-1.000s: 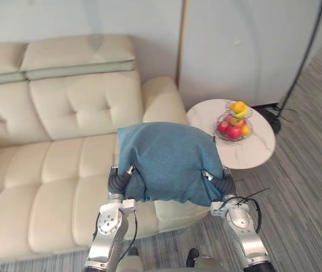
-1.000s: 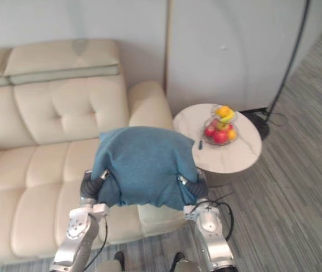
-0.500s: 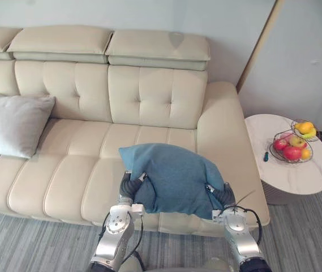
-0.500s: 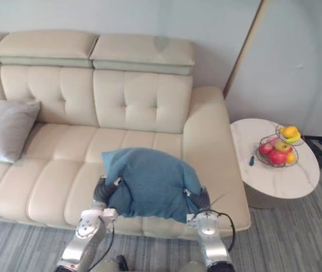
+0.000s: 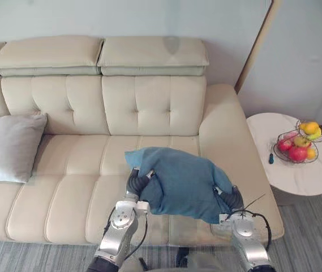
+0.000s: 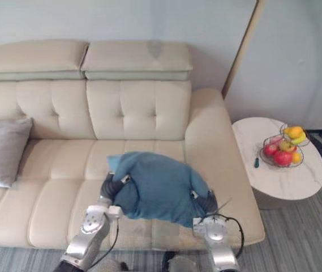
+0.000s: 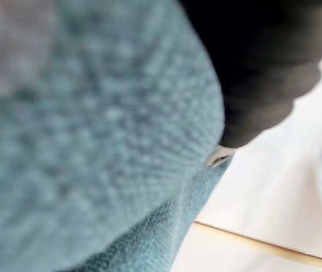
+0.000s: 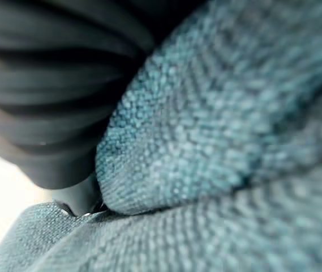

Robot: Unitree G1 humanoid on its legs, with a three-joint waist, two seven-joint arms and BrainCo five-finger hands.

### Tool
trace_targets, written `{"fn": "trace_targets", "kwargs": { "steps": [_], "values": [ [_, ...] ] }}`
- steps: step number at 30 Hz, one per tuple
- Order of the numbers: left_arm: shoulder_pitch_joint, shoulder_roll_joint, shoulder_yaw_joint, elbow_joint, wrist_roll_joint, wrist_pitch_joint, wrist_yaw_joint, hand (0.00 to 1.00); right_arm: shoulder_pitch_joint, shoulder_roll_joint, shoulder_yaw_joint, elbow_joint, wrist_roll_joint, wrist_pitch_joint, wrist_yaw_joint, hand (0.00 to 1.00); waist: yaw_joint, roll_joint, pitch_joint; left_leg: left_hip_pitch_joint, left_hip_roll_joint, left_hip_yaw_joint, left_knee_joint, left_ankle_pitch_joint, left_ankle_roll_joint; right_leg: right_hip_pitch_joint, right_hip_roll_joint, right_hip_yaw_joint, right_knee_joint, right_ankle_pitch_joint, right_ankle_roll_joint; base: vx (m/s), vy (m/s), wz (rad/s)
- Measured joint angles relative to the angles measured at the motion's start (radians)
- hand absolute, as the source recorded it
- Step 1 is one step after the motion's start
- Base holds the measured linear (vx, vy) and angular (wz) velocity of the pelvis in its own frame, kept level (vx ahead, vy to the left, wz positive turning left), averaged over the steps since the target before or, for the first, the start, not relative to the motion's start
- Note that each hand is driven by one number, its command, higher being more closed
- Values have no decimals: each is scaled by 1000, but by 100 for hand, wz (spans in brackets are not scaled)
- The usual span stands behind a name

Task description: Pick up cushions and gather them together orderly.

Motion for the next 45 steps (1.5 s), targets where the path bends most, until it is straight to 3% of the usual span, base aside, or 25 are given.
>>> {"fn": "trace_targets", "kwargs": {
  "steps": [2, 3, 5, 9, 17, 20, 22, 29, 31, 36, 37, 41, 45],
  "values": [
    [3, -2, 1, -1, 0, -1, 0, 100, -1, -1, -5, -14, -1, -2, -1, 100, 2, 16, -17, 15, -7, -67, -182, 74, -9, -18, 11, 18, -11, 11, 27, 75, 214, -31],
    [2, 2, 0, 0, 0, 0, 0, 100, -10, 8, -14, -6, -2, -3, -1, 100, 2, 16, -21, 37, -16, -78, -244, 98, -115, -23, 12, 35, -17, 19, 40, 114, 241, -20],
    [4, 13, -7, 2, 1, 0, 0, 100, -9, 33, -35, -2, -3, -2, -1, 100, -22, -22, -42, 87, -107, -51, -394, 162, -84, -9, -37, 62, -104, 73, 90, 137, 251, -1],
    [6, 31, -11, 3, 1, 0, 0, 100, -40, 34, -32, 62, -6, -2, 0, 100, -19, -23, -42, 144, -162, -21, -449, 173, -71, 41, -67, 114, -197, 130, 122, 84, 163, -25],
    [-39, 76, 9, 3, 23, 0, 20, 100, -164, 34, -1, 134, -46, 8, -12, 100, -16, -22, -40, 128, -179, -9, -481, 174, -69, -19, -59, 195, -223, 170, 107, -17, 21, -26],
    [-143, 82, 38, 24, 46, 0, 81, 100, -287, 25, 24, 152, -56, 9, -52, 100, -7, -21, -32, 60, -179, 15, -484, 188, -53, -106, -56, 234, -223, 210, 96, -140, -16, -32],
    [-257, 82, 51, 38, 70, 0, 140, 100, -382, 25, 25, 149, -61, 9, -102, 100, 1, -19, 9, 20, -179, 17, -473, 196, -44, -148, -62, 241, -213, 225, 103, -160, -28, -5],
    [-628, 130, 110, 48, 120, -5, 303, 100, -701, 26, 7, 131, -72, 9, -245, 100, 26, -14, 66, -194, -160, -17, -400, 224, -36, -335, -70, 213, -162, 250, 94, -149, -45, 18],
    [-779, 143, 140, 102, 137, -34, 357, 100, -829, 28, -20, 103, -103, 8, -300, 100, 33, -6, 100, -249, -163, -40, -415, 261, -36, -384, -72, 190, -156, 258, 87, -49, -35, 29],
    [-1020, 170, 190, 225, 148, -40, 400, 100, -1054, 22, -75, 151, -141, 6, -381, 100, 41, 11, 168, -288, -182, -72, -511, 338, -39, -450, -74, 162, -155, 267, 77, -13, -24, 22],
    [-1096, 181, 198, 273, 148, -41, 403, 0, -1133, 9, -90, 204, -141, 6, -395, 0, 42, 12, 177, -311, -191, -77, -549, 367, -39, -484, -73, 157, -158, 274, 75, -12, -13, 30],
    [-1302, 202, 236, 448, 150, -40, 408, 0, -1333, 0, -158, 345, -140, 7, -442, 0, 41, 37, 246, -346, -195, -106, -644, 439, -39, -520, -70, 117, -210, 308, 70, -16, -6, 20],
    [-1406, 206, 239, 524, 173, -38, 420, 0, -1404, -9, -189, 400, -130, -2, -479, 0, 42, 41, 257, -438, -196, -138, -653, 472, -39, -597, -73, 88, -213, 320, 64, -18, 12, 24]
  ]
}}
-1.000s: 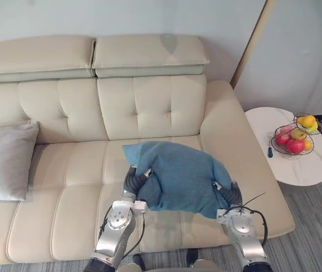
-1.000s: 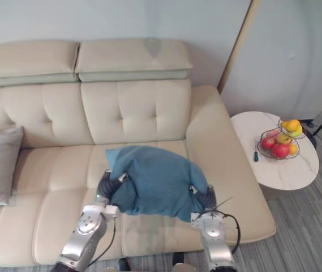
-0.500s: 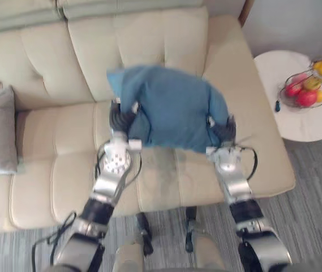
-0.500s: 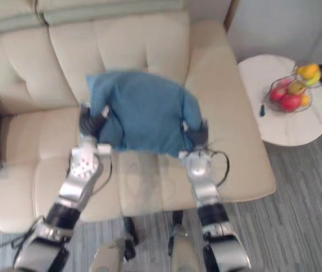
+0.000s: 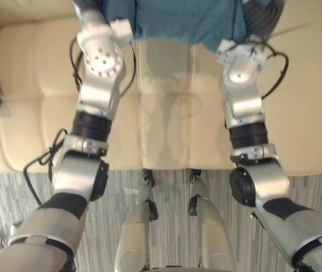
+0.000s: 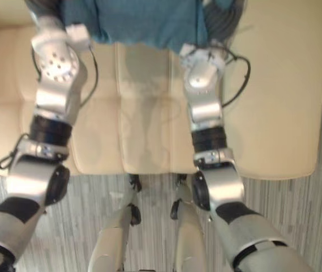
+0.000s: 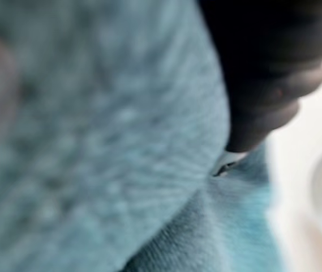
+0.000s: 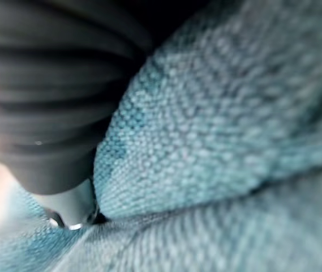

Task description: Pick up cushions and gather them together orderly.

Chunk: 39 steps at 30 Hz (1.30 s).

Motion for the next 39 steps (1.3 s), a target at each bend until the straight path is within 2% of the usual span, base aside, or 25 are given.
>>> {"fn": "trace_targets", "kwargs": {
  "steps": [1, 2, 3, 5, 8, 10, 13, 15, 16, 21, 24, 27, 29, 33, 36, 37, 39],
  "values": [
    [-13, -1, 1, 32, 8, 3, -2, 0, -12, -17, 1, 37, 19, 3, 9, 0, 0, 2, 12, -9, 1, -8, 0, 4, -1, -6, 0, -9, 1, 0, -1, -35, 111, 31],
    [-7, -36, 69, 121, -5, 25, -47, 0, -8, -48, 3, 69, 111, 52, 104, 0, 4, 3, 53, -78, 8, -12, 0, 24, -12, -87, -1, -14, 49, -4, -5, -42, 144, 24],
    [-6, -46, 84, 129, -22, 40, -53, 0, -4, -60, 3, 69, 127, 69, 125, 0, 5, 3, 83, -77, 9, -13, 0, 31, -14, -88, -1, -16, 61, -4, -6, -40, 139, 17],
    [6, -49, 84, 133, -35, 48, -63, 0, 1, -65, 2, 69, 130, 79, 134, 0, 5, 2, 102, -76, 10, -12, 0, 36, -17, -91, -2, -18, 69, -5, -6, -5, 63, 1],
    [161, -146, 151, 104, -39, 20, -68, 0, 100, -47, 19, 57, 129, 53, 144, 0, 6, 0, 101, -66, 12, -6, 0, 38, -15, -99, -3, -4, 100, -20, -3, 14, 44, -4],
    [342, -219, 155, 65, -52, 20, -79, 0, 234, -14, 15, 15, 130, 55, 165, 0, 5, -1, 101, -50, 18, 0, 0, 37, -16, -97, -1, 2, 132, -35, -7, 31, 42, -2],
    [464, -266, 154, 64, -86, 34, -91, 0, 313, -9, 28, 13, 130, 56, 177, 0, 3, -1, 101, -32, 21, 13, 0, 34, -18, -93, 2, 23, 152, -49, -1, 2, 21, -10],
    [513, -264, 151, 45, -95, 40, -109, 0, 360, -10, 51, -26, 130, 54, 198, 0, 1, -3, 102, -12, 26, 28, 0, 18, -24, -80, 6, 33, 151, -51, 2, -48, 6, -21],
    [531, -251, 151, 23, -108, 40, -114, 0, 387, -10, 61, -56, 130, 52, 208, 0, 2, -13, 96, -2, 30, 49, 0, 13, -17, -77, 10, 43, 149, -55, 5, -69, -14, -22],
    [548, -141, 151, -64, -130, 36, -149, 0, 491, -30, 80, -163, 150, 29, 251, 0, -1, -24, 91, 31, 53, 63, 16, 13, -17, -35, 30, 49, 137, -58, 11, -61, -33, -9],
    [571, -75, 157, -115, -160, 16, -164, 0, 563, -48, 79, -203, 177, 19, 285, 0, 0, -25, 90, 72, 58, 71, 16, 12, -17, 3, 35, 49, 134, -57, 10, -41, -25, -8],
    [631, -56, 161, -190, -170, 0, -195, 0, 658, -59, 79, -276, 198, 11, 320, 0, -1, -27, 88, 118, 60, 71, 20, 9, -16, 51, 36, 46, 135, -60, 5, -4, -7, -2],
    [701, -58, 159, -235, -179, -3, -216, 0, 752, -55, 80, -332, 219, 5, 349, 0, 0, -31, 85, 161, 62, 70, 41, -17, -16, 103, 35, 45, 136, -75, 5, 49, -18, -2],
    [961, -100, 152, -273, -175, -10, -281, 0, 1011, -3, 83, -372, 238, -12, 430, 0, -2, -66, 6, 253, 71, 76, 87, -91, -25, 209, 38, 49, 140, -124, 7, 103, -28, -6],
    [1117, -140, 133, -265, -162, 0, -337, 0, 1152, 25, 82, -372, 237, -12, 480, 0, -3, -81, -55, 314, 72, 82, 88, -121, -32, 267, 39, 51, 143, -151, 14, 159, -20, -7],
    [1206, -164, 128, -226, -143, 3, -380, 0, 1252, 42, 80, -364, 236, -13, 519, 0, -7, -86, -105, 356, 72, 93, 90, -139, -40, 305, 40, 55, 139, -164, 18, 186, -4, -13],
    [1255, -181, 131, -183, -138, 10, -399, 0, 1305, 58, 75, -343, 234, -16, 539, 0, -9, -86, -131, 394, 72, 101, 89, -157, -38, 344, 42, 61, 129, -172, 25, 207, 11, -14]
  ]
}}
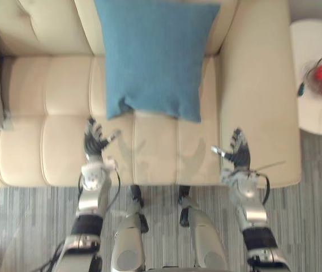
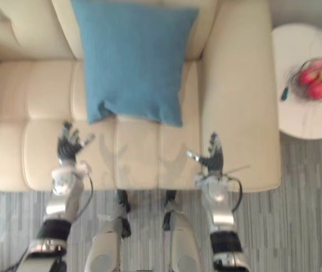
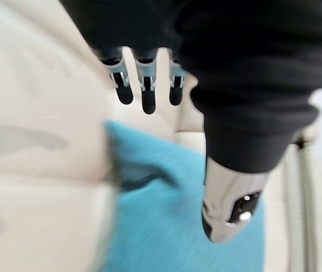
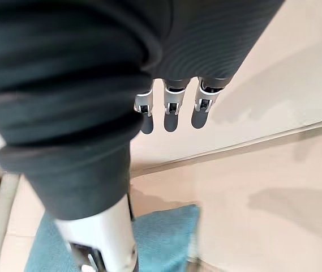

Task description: Pick up cushions and gather them together orderly.

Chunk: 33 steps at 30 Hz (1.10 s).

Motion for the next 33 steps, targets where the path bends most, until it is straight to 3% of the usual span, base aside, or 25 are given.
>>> {"fn": "trace_targets", "kwargs": {
  "steps": [4, 12, 18, 24, 25, 26, 33],
  "values": [
    [110, -46, 32, 255, 94, 33, -71, 0, 101, 42, -49, 272, -48, 0, 63, 0, -10, 3, -118, 113, -3, 18, -3, -40, -13, 122, 4, 13, -44, -18, 15, 175, 39, -12],
    [156, -70, 149, 529, 230, 56, -95, 0, 125, 52, -172, 616, -130, 25, 79, 0, -14, 16, -185, 233, -10, 29, -42, -52, -16, 245, 10, 23, -105, -15, 20, 67, 15, -6],
    [190, -88, 195, 585, 280, 76, -98, 0, 138, 49, -266, 693, -154, 42, 66, 0, -13, 37, -222, 292, -22, 48, -77, -53, -17, 285, 11, 45, -122, -10, 26, 18, 5, -11],
    [209, -91, 218, 609, 311, 80, -101, 0, 135, 48, -312, 743, -164, 55, 64, 0, -16, 27, -229, 326, -35, 51, -90, -61, -28, 315, 11, 52, -148, -6, 36, -4, 3, -3],
    [207, -91, 217, 619, 318, 79, -101, 0, 134, 46, -312, 750, -164, 55, 64, 0, -17, 27, -229, 327, -37, 51, -90, -64, -28, 322, 11, 52, -158, -2, 40, 0, 0, 0],
    [217, -57, 179, 641, 346, 79, -102, 0, 79, 2, -311, 809, -166, 58, 65, 0, -36, 39, -225, 350, -61, 12, -89, -86, -17, 362, -5, 50, -189, -1, 46, 0, 0, 0],
    [217, -55, 178, 641, 345, 79, -101, 0, 78, 2, -308, 809, -165, 58, 64, 0, -37, 35, -223, 348, -62, 9, -89, -86, -16, 362, -7, 44, -192, -1, 46, 0, 0, 1]
  ]
}}
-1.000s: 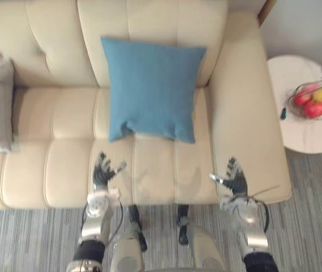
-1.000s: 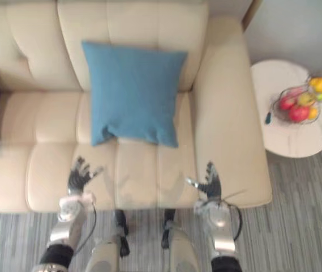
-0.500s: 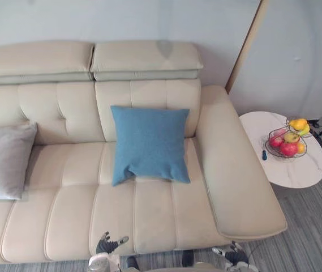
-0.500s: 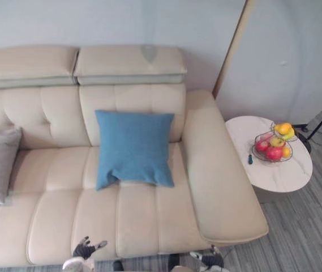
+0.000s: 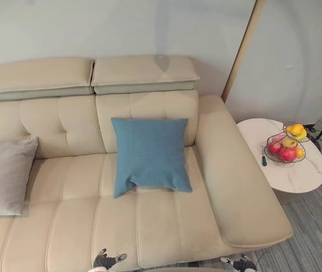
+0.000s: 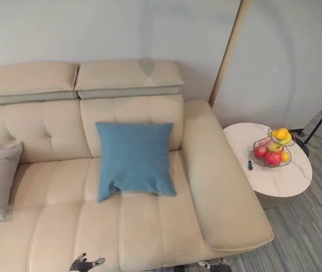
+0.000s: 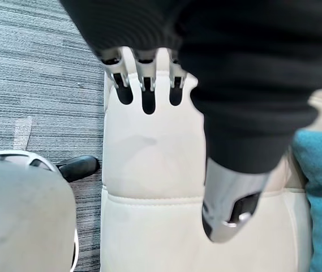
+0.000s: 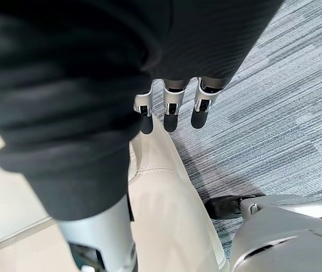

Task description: Pick up cushions and gather them together orderly.

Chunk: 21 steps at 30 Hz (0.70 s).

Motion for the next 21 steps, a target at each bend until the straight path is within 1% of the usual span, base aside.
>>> {"fn": "trace_targets", "kwargs": {
  "steps": [6, 9, 10, 11, 14, 15, 16, 17, 18, 19, 20, 21],
  "values": [
    [-2, 0, -3, 0, -28, 0, 5, 0, -16, 7, 12, 0, 5, 6, -9, 0, 0, -4, 3, -9, -1, -6, 8, -10, 0, 0, -1, -2, -14, 2, 2, 0, 0, 1],
    [-7, 0, -13, 0, -49, 1, 14, 0, -27, 12, 41, 0, 5, 8, -16, 0, 2, -9, 6, -24, -1, -5, 29, -20, 5, -10, -2, 6, -11, 5, 4, -10, -11, -10],
    [-17, -1, -12, -2, -56, 2, 18, 0, -43, 18, 49, -1, 5, 10, -19, 0, 7, -18, 20, -26, -1, 5, 41, -26, 6, -15, -2, 22, -11, 11, 5, -37, -26, -24],
    [-21, -2, -12, -2, -58, 2, 20, 0, -48, 20, 52, -3, 5, 11, -19, 0, 11, -19, 25, -27, 0, 13, 46, -29, 7, -19, -2, 30, -10, 15, 6, -69, -19, -51],
    [-59, -7, -12, -1, -57, 14, 27, 0, -95, 36, 98, -34, 3, 11, -32, 0, 23, -25, 51, -74, 17, 88, 120, -63, 15, -105, 7, 81, 48, 45, -1, -101, -13, -76],
    [-69, -10, -16, -1, -57, 14, 28, 0, -101, 40, 112, -55, 3, 11, -35, 0, 25, -21, 62, -87, 29, 109, 145, -78, 18, -128, 16, 90, 67, 65, 1, -144, -6, -91],
    [-94, -6, -40, -4, -57, 15, 30, 0, -105, 45, 142, -87, 1, 12, -38, 0, 28, -21, 80, -114, 54, 147, 198, -94, 32, -173, 34, 87, 93, 115, 9, -198, 0, -111],
    [-117, -7, -42, -17, -56, 18, 33, 0, -106, 47, 165, -101, 1, 12, -41, 0, 31, -24, 86, -131, 73, 183, 230, -98, 42, -199, 48, 87, 79, 188, 37, -220, 4, -104],
    [-118, -10, -41, -26, -56, 18, 34, 0, -109, 47, 168, -108, 1, 13, -42, 0, 36, -14, 91, -132, 94, 190, 228, -97, 45, -199, 50, 85, 74, 198, 46, -179, 6, -70],
    [-143, -10, -42, -47, -55, 18, 37, 0, -104, 52, 168, -133, 1, 13, -45, 0, 31, -5, 100, -132, 105, 207, 224, -99, 47, -241, 32, 10, 287, 47, -7, -139, -2, -29],
    [-148, -12, -43, -55, -55, 17, 38, 0, -99, 53, 168, -130, 1, 13, -46, 0, 29, -7, 99, -129, 105, 207, 227, -99, 47, -256, 17, -15, 390, -19, -17, -121, -50, -2],
    [-152, -7, -52, -87, -56, 11, 42, 0, -74, 62, 167, -125, 1, 15, -46, 0, 27, -22, 90, -119, 103, 202, 252, -99, 47, -252, -52, -68, 698, -157, -7, -69, -78, 12]
  ]
}}
